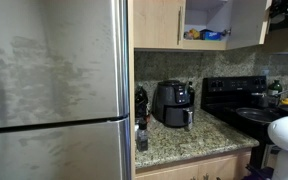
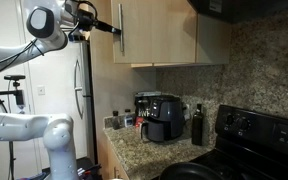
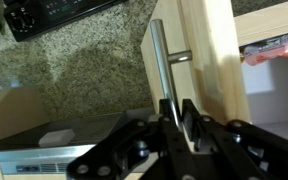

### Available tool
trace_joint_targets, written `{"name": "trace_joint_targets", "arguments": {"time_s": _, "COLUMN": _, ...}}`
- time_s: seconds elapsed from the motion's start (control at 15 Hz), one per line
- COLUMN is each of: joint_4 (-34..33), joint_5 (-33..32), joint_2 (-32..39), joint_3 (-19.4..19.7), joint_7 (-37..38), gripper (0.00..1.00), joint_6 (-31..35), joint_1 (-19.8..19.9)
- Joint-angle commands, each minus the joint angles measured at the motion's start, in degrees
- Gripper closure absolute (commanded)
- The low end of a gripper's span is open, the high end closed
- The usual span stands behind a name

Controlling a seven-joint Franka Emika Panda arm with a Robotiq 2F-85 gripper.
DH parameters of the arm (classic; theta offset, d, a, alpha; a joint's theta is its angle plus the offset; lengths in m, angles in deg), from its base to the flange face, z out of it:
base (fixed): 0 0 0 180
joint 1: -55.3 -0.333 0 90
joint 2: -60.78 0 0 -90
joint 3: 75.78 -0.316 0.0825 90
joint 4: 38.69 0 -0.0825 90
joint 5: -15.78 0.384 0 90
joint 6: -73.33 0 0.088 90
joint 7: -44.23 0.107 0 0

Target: Open the right door of the top cabinet.

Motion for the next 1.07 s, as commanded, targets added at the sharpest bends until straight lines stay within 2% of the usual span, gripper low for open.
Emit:
{"name": "trace_joint_targets", "arguments": {"time_s": 0.0, "joint_4": 1.9, "joint_5": -0.1, "joint_2": -1.6, "joint_3": 2.9, "joint_7": -2.1, "gripper": 0.96, "joint_6": -2.3, "joint_1": 10.1}}
{"name": "trace_joint_targets", "arguments": {"time_s": 0.27, "joint_4": 2.2, "joint_5": -1.9, "joint_2": -0.9, "joint_3": 5.8, "joint_7": -0.5, "gripper": 0.96, "joint_6": -4.9, "joint_1": 19.8}}
{"name": "trace_joint_targets", "arguments": {"time_s": 0.6, "joint_4": 1.3, "joint_5": -3.8, "joint_2": 1.3, "joint_3": 4.8, "joint_7": 2.0, "gripper": 0.96, "joint_6": -10.4, "joint_1": 29.4}}
{"name": "trace_joint_targets", "arguments": {"time_s": 0.67, "joint_4": 0.0, "joint_5": -3.3, "joint_2": 2.0, "joint_3": 4.6, "joint_7": 1.2, "gripper": 0.96, "joint_6": -14.1, "joint_1": 30.0}}
{"name": "trace_joint_targets", "arguments": {"time_s": 0.73, "joint_4": -1.8, "joint_5": -1.1, "joint_2": 2.5, "joint_3": 5.3, "joint_7": -1.0, "gripper": 0.96, "joint_6": -19.2, "joint_1": 28.4}}
{"name": "trace_joint_targets", "arguments": {"time_s": 1.0, "joint_4": -7.6, "joint_5": 0.9, "joint_2": 5.7, "joint_3": 6.2, "joint_7": -2.8, "gripper": 0.96, "joint_6": -33.9, "joint_1": 26.2}}
